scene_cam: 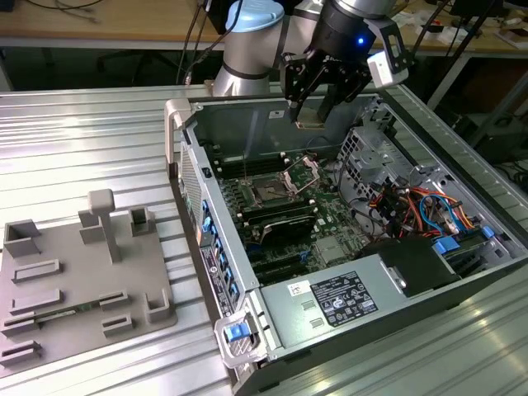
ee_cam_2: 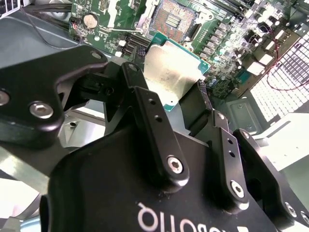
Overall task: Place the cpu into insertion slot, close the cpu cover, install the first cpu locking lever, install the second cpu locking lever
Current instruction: 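Place the cpu into insertion slot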
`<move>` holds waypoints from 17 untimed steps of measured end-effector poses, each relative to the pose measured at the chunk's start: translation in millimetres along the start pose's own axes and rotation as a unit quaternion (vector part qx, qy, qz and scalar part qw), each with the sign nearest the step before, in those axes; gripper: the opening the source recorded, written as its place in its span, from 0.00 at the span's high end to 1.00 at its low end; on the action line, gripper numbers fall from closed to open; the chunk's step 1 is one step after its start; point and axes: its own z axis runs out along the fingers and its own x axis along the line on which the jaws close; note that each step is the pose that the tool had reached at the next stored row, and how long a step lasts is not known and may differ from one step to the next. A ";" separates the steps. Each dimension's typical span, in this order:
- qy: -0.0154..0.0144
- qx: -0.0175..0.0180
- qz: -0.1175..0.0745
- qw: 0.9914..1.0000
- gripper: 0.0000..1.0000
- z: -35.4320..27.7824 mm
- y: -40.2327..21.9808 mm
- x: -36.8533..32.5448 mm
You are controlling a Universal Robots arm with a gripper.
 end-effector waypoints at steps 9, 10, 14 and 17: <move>-0.001 0.000 0.006 1.000 0.45 0.1 0.0 0.0; -0.001 0.000 0.007 1.000 0.45 0.1 0.0 0.0; -0.001 0.000 0.009 1.000 0.45 0.2 0.0 0.0; -0.001 0.000 0.010 1.000 0.45 0.1 0.0 0.0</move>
